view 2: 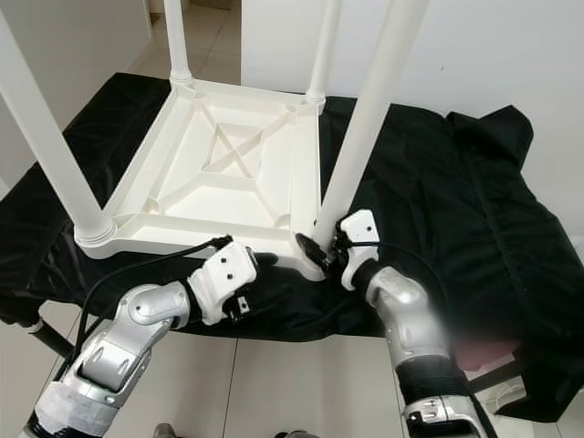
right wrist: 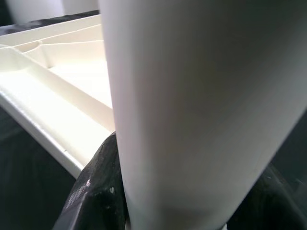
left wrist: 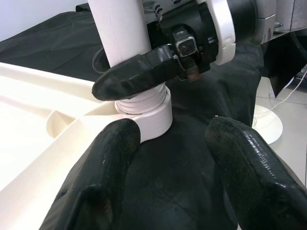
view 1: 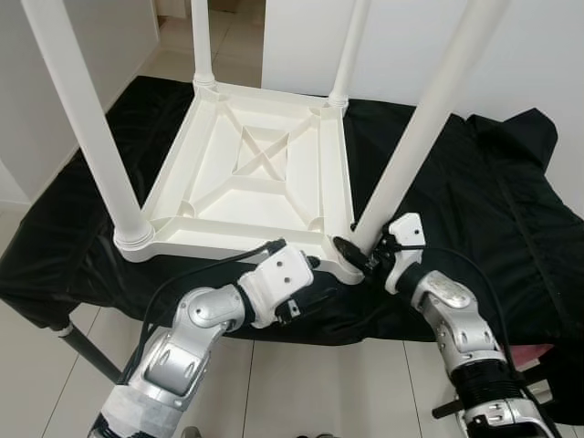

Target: Building children table

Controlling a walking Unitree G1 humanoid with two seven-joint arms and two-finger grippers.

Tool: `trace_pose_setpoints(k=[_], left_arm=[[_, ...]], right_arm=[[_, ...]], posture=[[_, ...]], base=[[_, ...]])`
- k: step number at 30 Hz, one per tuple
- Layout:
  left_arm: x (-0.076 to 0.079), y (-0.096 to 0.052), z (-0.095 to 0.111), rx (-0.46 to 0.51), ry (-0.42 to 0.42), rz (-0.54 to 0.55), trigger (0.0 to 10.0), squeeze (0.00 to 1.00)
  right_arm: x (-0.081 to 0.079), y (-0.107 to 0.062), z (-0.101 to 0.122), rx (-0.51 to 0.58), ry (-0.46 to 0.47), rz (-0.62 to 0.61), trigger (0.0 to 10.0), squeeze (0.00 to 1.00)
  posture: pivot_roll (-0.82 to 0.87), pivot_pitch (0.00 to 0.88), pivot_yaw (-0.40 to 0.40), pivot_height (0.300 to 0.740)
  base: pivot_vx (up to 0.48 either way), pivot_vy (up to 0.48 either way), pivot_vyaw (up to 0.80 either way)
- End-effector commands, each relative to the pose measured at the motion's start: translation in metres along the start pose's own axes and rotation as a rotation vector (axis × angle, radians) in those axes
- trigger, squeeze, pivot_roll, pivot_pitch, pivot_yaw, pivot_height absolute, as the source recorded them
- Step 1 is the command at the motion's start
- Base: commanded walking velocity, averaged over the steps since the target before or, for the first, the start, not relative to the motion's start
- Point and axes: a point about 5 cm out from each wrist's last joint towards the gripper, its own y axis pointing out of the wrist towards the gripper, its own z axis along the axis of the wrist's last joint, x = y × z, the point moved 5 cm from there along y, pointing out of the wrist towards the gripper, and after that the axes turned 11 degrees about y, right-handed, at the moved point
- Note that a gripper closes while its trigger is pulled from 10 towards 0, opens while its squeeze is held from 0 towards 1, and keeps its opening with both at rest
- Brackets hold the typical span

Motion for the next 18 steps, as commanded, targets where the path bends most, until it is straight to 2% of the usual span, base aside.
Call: trace_pose_setpoints(k=[1, 3, 7, 8, 10, 12, 16, 18], left_arm=[[-0.001, 0.002, -0.004, -0.022, 0.0, 0.054, 10.0, 0.0], [0.002, 0.002, -0.004, -0.019, -0.003, 0.05, 10.0, 0.0], [0.002, 0.002, -0.003, -0.019, -0.003, 0.05, 10.0, 0.0], [0.003, 0.001, -0.004, -0.02, -0.007, 0.054, 10.0, 0.0], [0.003, 0.001, -0.004, -0.021, -0.009, 0.055, 10.0, 0.0], [0.003, 0.001, -0.003, -0.021, -0.013, 0.057, 10.0, 0.0], [0.003, 0.001, -0.003, -0.021, -0.012, 0.058, 10.0, 0.0], [0.003, 0.0, -0.003, -0.024, -0.012, 0.059, 10.0, 0.0]], right_arm=[[0.01, -0.006, -0.009, -0.035, -0.012, -0.076, 10.0, 0.0], [0.006, -0.005, -0.005, 0.003, -0.014, -0.128, 10.0, 0.0], [0.005, -0.006, -0.004, 0.016, -0.009, -0.152, 10.0, 0.0], [-0.001, -0.006, -0.002, 0.056, 0.031, -0.243, 10.0, 0.0], [-0.004, -0.007, -0.001, 0.078, 0.043, -0.287, 10.0, 0.0], [-0.009, -0.008, 0.0, 0.11, 0.072, -0.407, 10.0, 0.0], [-0.009, -0.009, 0.0, 0.116, 0.073, -0.477, 10.0, 0.0], [-0.011, -0.009, 0.001, 0.137, 0.075, -0.576, 10.0, 0.0]], posture=[[0.01, 0.068, -0.074, 0.74], [0.01, 0.081, -0.077, 0.74], [0.01, 0.087, -0.08, 0.74], [0.01, 0.089, -0.083, 0.74], [0.01, 0.093, -0.085, 0.74], [0.02, 0.099, -0.09, 0.74], [0.02, 0.102, -0.089, 0.74], [0.03, 0.106, -0.091, 0.74]], base=[[0.0, 0.0, 0.0], [0.0, 0.0, 0.0], [0.0, 0.0, 0.0], [0.0, 0.0, 0.0], [0.0, 0.0, 0.0], [0.0, 0.0, 0.0], [0.0, 0.0, 0.0], [0.0, 0.0, 0.0]])
